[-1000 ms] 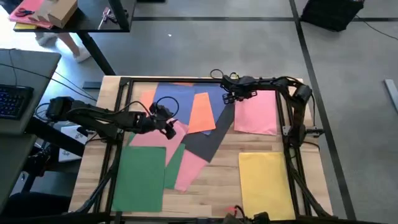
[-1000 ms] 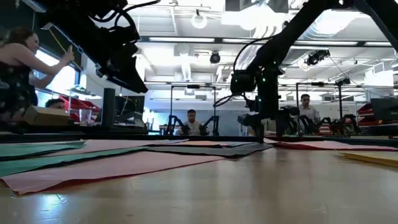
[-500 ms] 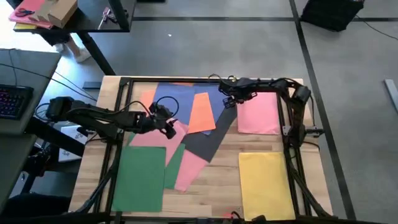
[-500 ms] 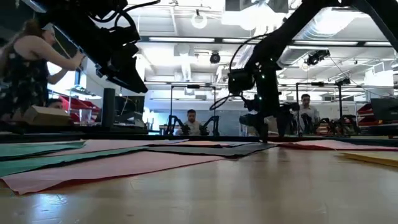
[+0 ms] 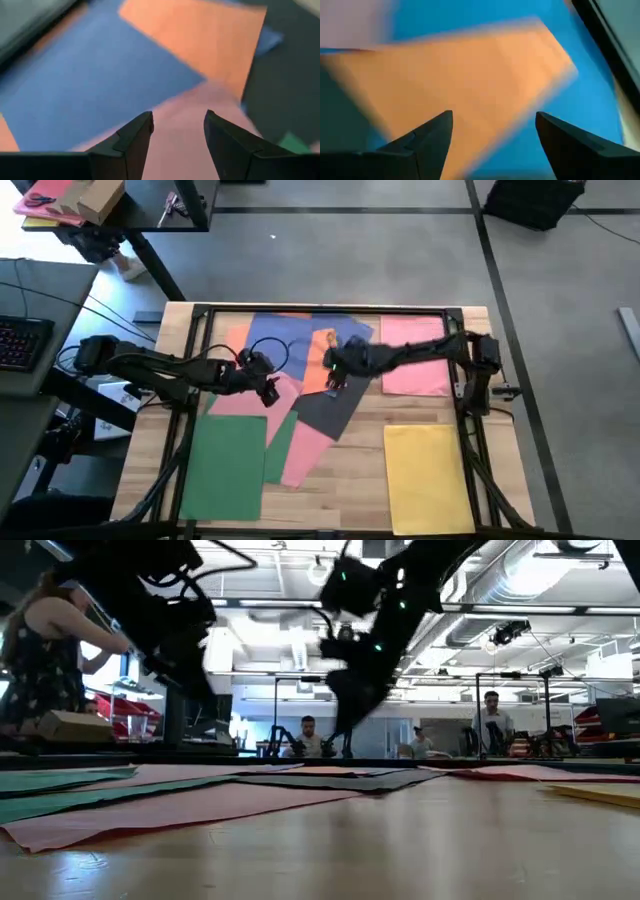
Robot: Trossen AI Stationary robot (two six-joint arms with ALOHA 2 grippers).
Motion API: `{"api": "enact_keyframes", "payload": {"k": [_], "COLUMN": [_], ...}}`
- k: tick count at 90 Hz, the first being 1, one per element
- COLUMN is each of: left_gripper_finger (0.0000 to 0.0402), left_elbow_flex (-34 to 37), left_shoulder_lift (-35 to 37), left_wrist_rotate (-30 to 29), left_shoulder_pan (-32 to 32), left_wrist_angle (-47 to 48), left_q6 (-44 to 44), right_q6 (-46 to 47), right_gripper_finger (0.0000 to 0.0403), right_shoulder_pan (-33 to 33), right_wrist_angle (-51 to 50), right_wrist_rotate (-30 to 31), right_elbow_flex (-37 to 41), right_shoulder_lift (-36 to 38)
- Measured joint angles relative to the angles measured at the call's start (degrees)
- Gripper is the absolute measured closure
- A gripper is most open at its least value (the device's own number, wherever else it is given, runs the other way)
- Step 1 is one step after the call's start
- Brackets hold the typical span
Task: Organize paper
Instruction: Stack the pink paper on top of the other pink paper to the top right of the table
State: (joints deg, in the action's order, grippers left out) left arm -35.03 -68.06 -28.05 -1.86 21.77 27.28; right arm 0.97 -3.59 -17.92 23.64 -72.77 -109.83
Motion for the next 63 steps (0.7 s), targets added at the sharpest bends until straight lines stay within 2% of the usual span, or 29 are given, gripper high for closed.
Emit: {"api": "enact_keyframes", "payload": {"k": [15, 22, 27, 37, 51, 63], "left_gripper_finger": [0.0234, 0.0234, 0.0234, 0.0234, 0.0234, 0.0234], "left_elbow_flex": [0.00, 0.00, 0.20, 3.03, 11.10, 15.67], "left_shoulder_lift": [2.70, 4.48, 5.74, 7.54, 7.64, 7.70], "left_wrist_rotate": [-0.56, -2.01, -2.42, -1.34, 0.44, 2.53], "left_shoulder_pan": [-0.17, 0.40, 1.13, 2.48, 4.69, 5.59], "left_wrist_angle": [12.50, 21.62, 24.74, 24.91, 24.17, 19.79], "left_q6": [6.00, 12.56, 17.58, 21.79, 29.23, 32.41], "right_q6": [-17.86, -22.99, -25.22, -30.38, -38.56, -43.56], "right_gripper_finger": [0.0132, 0.0132, 0.0132, 0.0132, 0.0132, 0.0133], "right_shoulder_pan": [5.16, 5.54, 5.53, 5.52, 5.52, 5.52], "right_wrist_angle": [17.08, 20.82, 20.93, 21.86, 21.80, 22.21], "right_wrist_rotate": [-0.25, -1.61, -2.93, -5.05, -7.79, -8.74], "right_elbow_flex": [-0.02, -0.12, -1.15, -4.12, -7.40, -8.48], "right_shoulder_lift": [-4.90, -8.31, -10.39, -12.95, -17.07, -18.30]}}
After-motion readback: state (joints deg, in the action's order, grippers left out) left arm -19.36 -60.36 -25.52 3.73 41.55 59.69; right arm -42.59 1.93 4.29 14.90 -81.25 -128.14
